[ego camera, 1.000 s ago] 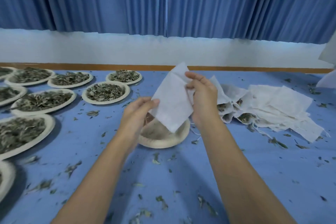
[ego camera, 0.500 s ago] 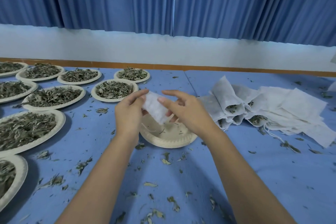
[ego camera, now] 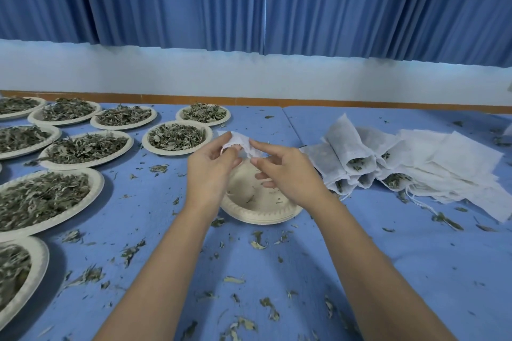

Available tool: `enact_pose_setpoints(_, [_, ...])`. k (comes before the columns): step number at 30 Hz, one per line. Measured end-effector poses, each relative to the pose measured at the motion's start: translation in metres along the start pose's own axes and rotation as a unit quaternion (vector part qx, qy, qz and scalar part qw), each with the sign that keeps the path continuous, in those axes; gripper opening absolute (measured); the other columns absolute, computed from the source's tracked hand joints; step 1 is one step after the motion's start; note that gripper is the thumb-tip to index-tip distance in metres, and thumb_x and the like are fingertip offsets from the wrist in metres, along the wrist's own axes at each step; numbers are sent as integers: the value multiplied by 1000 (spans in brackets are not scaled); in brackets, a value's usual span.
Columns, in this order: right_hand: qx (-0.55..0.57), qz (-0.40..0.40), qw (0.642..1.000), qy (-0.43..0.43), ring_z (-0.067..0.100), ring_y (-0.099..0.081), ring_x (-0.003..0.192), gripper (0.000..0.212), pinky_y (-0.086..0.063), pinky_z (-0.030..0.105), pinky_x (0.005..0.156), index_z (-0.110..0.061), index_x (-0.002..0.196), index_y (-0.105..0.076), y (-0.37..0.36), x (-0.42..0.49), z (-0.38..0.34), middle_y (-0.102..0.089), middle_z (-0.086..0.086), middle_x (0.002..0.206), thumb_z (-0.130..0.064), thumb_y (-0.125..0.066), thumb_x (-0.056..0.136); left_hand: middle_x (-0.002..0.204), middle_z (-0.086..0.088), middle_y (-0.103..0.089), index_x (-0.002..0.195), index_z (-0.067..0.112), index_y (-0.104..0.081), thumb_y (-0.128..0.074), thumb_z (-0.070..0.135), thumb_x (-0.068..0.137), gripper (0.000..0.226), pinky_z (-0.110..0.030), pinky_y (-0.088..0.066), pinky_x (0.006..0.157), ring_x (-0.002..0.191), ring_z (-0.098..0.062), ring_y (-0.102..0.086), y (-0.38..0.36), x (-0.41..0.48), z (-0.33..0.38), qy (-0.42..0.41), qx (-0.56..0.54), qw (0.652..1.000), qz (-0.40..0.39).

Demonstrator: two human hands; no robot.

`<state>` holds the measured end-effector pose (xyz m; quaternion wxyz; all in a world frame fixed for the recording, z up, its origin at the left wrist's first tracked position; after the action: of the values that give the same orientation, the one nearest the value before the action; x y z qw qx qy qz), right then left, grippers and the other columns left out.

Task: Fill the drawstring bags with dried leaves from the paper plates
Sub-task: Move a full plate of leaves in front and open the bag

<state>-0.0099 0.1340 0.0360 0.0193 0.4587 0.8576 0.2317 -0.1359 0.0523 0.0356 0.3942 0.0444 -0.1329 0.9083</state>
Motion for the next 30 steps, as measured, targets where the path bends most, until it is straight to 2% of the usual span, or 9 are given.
enact_pose_setpoints(4, [49, 82, 995, 3, 14, -69, 81, 25, -59, 29, 72, -20, 117, -67, 16, 1, -1, -69, -5, 85, -22, -55, 95, 113, 8, -64, 128, 9, -59, -67, 10, 87, 42, -26, -52, 92, 106, -7, -62, 3, 0, -1, -18, 75, 997, 3])
enact_pose_setpoints(7, [27, 147, 989, 14, 16, -67, 82, 16, -58, 36, 77, -21, 93, -71, 30, -2, -5, -66, -12, 78, -19, -55, 93, 107, 15, -65, 120, 15, -65, -76, 28, 79, 45, -21, -48, 92, 103, 2, -60, 5, -4, 1, -40, 128, 991, 29])
enact_pose_setpoints(9, [-12, 175, 984, 29, 14, -65, 77, 12, -54, 27, 74, -19, 83, -69, 35, -4, -9, -64, -13, 72, -19, -59, 89, 102, 18, -64, 115, 20, -68, -77, 38, 74, 45, -15, -44, 86, 95, 10, -56, 5, -6, 4, -58, 171, 983, 45])
enact_pose_setpoints(12, [-81, 190, 977, 48, 10, -59, 71, 3, -41, 12, 60, -17, 83, -68, 34, -6, -17, -65, -7, 77, -19, -66, 84, 98, 16, -63, 108, 24, -67, -75, 43, 74, 40, -16, -39, 78, 89, 2, -54, 2, -10, 7, -76, 237, 966, 62])
enact_pose_setpoints(15, [-120, 202, 970, 63, 13, -61, 77, 4, -48, 25, 69, -19, 85, -65, 33, -9, -21, -66, -2, 90, -17, -67, 83, 92, 9, -65, 104, 19, -67, -70, 25, 81, 25, -19, -43, 77, 85, -5, -58, 2, -10, 9, -97, 273, 954, 72])
enact_pose_setpoints(17, [-133, 218, 965, 55, 16, -62, 80, 14, -50, 35, 73, -20, 95, -64, 36, -11, -20, -65, -3, 94, -14, -63, 83, 82, 11, -62, 102, 18, -67, -65, 14, 82, 20, -8, -41, 68, 73, 5, -58, 5, -8, 12, -113, 285, 949, 80])
enact_pose_setpoints(21, [-140, 249, 958, 29, 13, -60, 83, 20, -48, 29, 72, -20, 102, -62, 41, -14, -12, -61, -5, 94, -16, -63, 82, 83, 7, -62, 87, 20, -65, -71, 17, 81, 9, 2, -36, 61, 64, 8, -55, 16, -4, 11, -107, 284, 947, 107])
enact_pose_setpoints(26, [-89, 242, 966, 10, 10, -62, 75, 8, -48, 24, 71, -15, 87, -73, 38, -11, 1, -63, -9, 72, -17, -65, 84, 68, 7, -70, 81, 19, -73, -73, 13, 81, 5, -19, -49, 56, 58, -5, -63, 11, 1, -21, 60, 69, 994, 56])
enact_pose_setpoints(30, [59, 203, 975, -65, 9, -56, 61, 11, -46, 26, 60, -21, 73, -69, 35, -8, 23, -62, -7, 65, -15, -70, 82, 57, 7, -60, 89, 9, -64, -72, 6, 76, 15, -12, -27, 33, 42, -2, -46, -19, -9, -38, 196, -88, 973, -85])
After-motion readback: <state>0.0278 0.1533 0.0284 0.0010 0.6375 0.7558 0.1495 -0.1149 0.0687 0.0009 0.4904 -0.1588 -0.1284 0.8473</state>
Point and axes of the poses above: each hand's wrist, its own x-axis towards the middle knuckle, its own y-axis out of the back of the hand, z = x × y, the point moved 10 cm from there along x, towards the middle knuckle
